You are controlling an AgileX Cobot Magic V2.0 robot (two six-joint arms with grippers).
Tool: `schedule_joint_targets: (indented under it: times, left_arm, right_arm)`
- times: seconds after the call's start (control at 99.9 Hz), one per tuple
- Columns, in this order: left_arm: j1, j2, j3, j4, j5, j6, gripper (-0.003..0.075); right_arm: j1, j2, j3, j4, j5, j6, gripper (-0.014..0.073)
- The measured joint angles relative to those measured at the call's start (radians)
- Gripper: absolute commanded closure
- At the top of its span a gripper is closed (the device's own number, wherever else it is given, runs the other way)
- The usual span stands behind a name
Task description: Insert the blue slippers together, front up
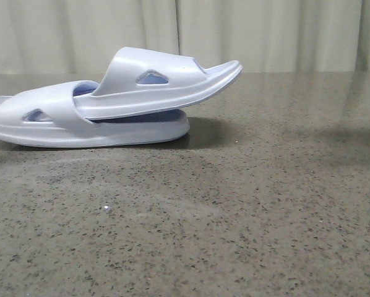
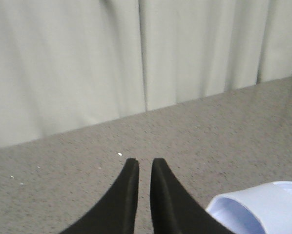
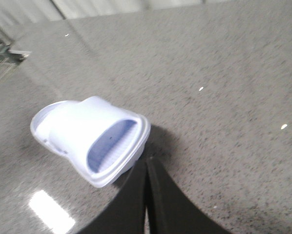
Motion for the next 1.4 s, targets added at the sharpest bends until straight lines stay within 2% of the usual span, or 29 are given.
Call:
schedule_joint_targets:
  times: [0.1,0.27,0.401,0.501,0.771,1.031,1.402]
  left_arm:
    - [-0.084,-0.086,0.084,0.033,-0.158,0.0,0.0705]
    - [-0.193,-0.205,0.265,0.049,-0.331,0.0,0.0705]
    - [-0.246,-0.266,0.41,-0.022,-0.443,0.001,0.0705]
    - [-0.273,-0.311,0.5,-0.073,-0.518,0.001,0.0705]
    - [-0.313,-0.484,0.655,-0.148,-0.582,0.001,0.0705]
    - [-0.313,-0.551,0.658,-0.221,-0.611,0.001,0.0705]
    - [-0.313,-0.551,0.659,-0.233,-0.611,0.001,0.0705]
  right_arm:
    - [0.069,-0.098,0.069,0.0,-0.155,0.0,0.0679]
    - [0.188,-0.254,0.229,0.01,-0.401,0.0,0.0679]
    - [0.256,-0.357,0.368,0.017,-0.549,0.0,0.0679]
    - [0.279,-0.424,0.455,0.021,-0.612,-0.002,0.0679]
    - [0.286,-0.548,0.571,0.037,-0.647,-0.002,0.0683]
    - [0.286,-0.56,0.571,0.041,-0.63,-0.002,0.0683]
    - [0.286,-0.56,0.571,0.043,-0.628,-0.002,0.0683]
